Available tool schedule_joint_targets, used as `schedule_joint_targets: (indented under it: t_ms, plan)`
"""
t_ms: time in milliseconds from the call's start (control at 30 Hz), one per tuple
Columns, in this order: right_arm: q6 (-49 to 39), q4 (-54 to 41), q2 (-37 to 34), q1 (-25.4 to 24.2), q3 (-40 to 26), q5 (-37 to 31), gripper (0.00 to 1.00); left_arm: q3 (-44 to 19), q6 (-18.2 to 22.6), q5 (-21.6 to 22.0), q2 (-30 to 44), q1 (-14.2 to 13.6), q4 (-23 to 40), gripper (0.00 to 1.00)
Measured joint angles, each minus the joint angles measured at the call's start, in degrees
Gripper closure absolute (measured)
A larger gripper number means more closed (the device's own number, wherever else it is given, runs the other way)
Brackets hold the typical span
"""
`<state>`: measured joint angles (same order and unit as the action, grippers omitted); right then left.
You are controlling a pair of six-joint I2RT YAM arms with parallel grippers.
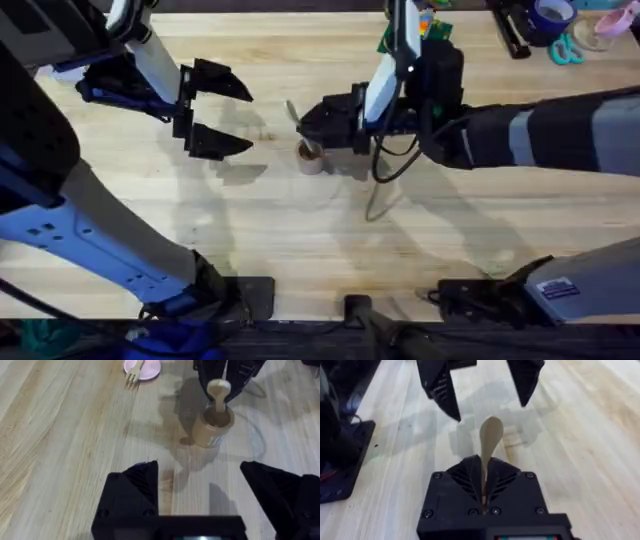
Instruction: Pick up a utensil and set it on the pink plate, then put the other utensil in the container.
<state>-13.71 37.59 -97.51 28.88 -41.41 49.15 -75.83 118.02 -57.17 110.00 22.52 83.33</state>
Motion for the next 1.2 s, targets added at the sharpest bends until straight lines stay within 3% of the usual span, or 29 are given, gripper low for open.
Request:
schedule_joint_targets:
  t_ms: [833, 1100, 1200]
  plan:
    - [-4.77, -3.37, -2.95, 1.60, 0.02, -4.61, 0.967, 0.00, 0.00, 0.00, 0.00, 0.00, 0.00, 0.008]
    - [-4.79, -3.39, -2.95, 1.60, 0.04, -4.61, 0.884, 0.00, 0.00, 0.02, 0.00, 0.00, 0.00, 0.008]
    - [-4.73, -3.40, -2.95, 1.60, 0.04, -4.61, 0.786, 0.00, 0.00, 0.02, 0.00, 0.00, 0.00, 0.008]
